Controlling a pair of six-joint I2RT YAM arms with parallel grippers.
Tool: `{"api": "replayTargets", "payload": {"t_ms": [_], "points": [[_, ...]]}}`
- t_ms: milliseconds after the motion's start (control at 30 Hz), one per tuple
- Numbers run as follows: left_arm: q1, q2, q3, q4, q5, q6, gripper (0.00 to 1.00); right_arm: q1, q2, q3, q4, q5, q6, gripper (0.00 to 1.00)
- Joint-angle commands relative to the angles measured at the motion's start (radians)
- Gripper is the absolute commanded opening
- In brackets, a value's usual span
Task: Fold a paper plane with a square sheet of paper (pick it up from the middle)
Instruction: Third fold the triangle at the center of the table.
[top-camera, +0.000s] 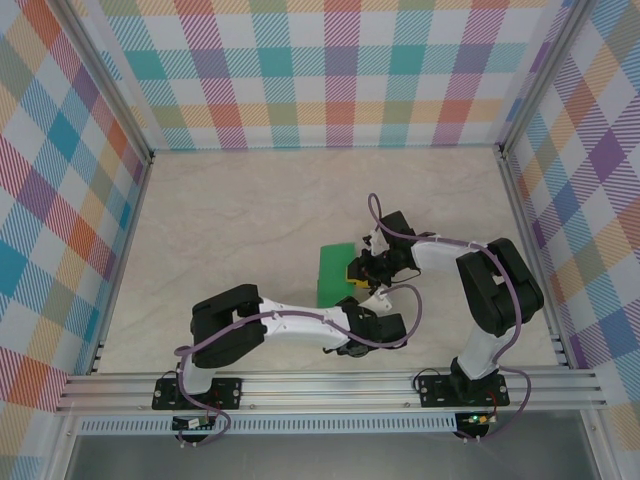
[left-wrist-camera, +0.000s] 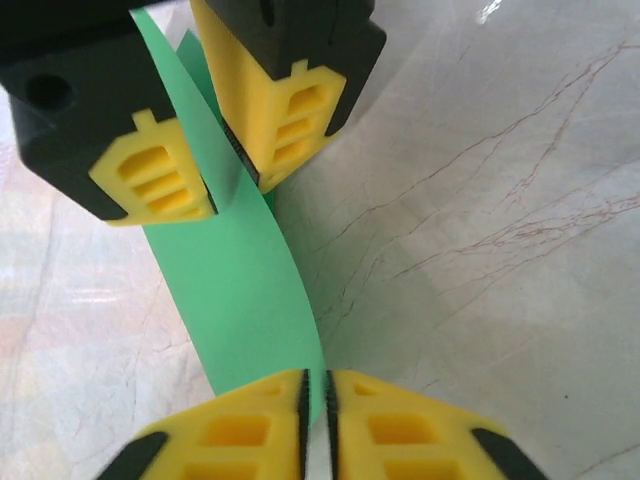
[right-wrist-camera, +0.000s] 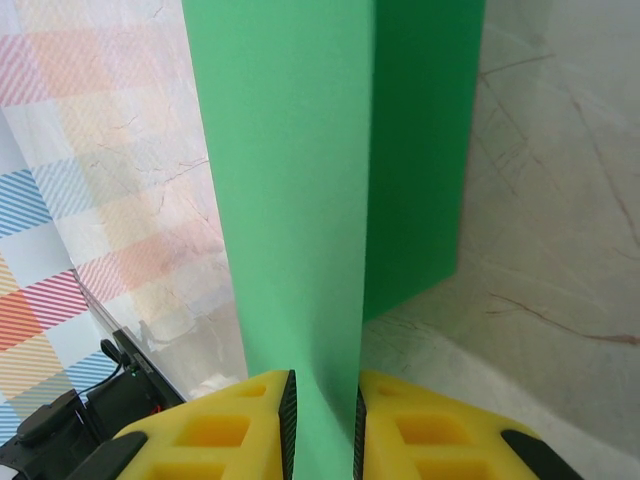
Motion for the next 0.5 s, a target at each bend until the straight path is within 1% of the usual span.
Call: {"api": "replayTargets", "payload": {"t_ms": [0, 167, 233, 467], "points": [[0.027, -0.075, -0.035, 0.044, 0.044, 0.013, 0.10, -0.008, -0.011, 0.010, -0.027, 0.005, -0.028, 0.23], [0.062, -0.139, -0.090, 0.118, 0.185, 0.042, 0.00, -0.012, -0.031, 0.011, -0.043, 0.020, -0.039, 0.26], [0.082, -0.170, -0.118, 0.151, 0.262, 0.047, 0.00, -0.018, -0.052, 0.011, -0.059, 0.035, -0.049, 0.28], [0.169, -0.279, -0.218, 0.247, 0.458, 0.038, 0.00, -0.071, -0.144, 0.006, -0.121, 0.100, -0.083, 0.38]]}}
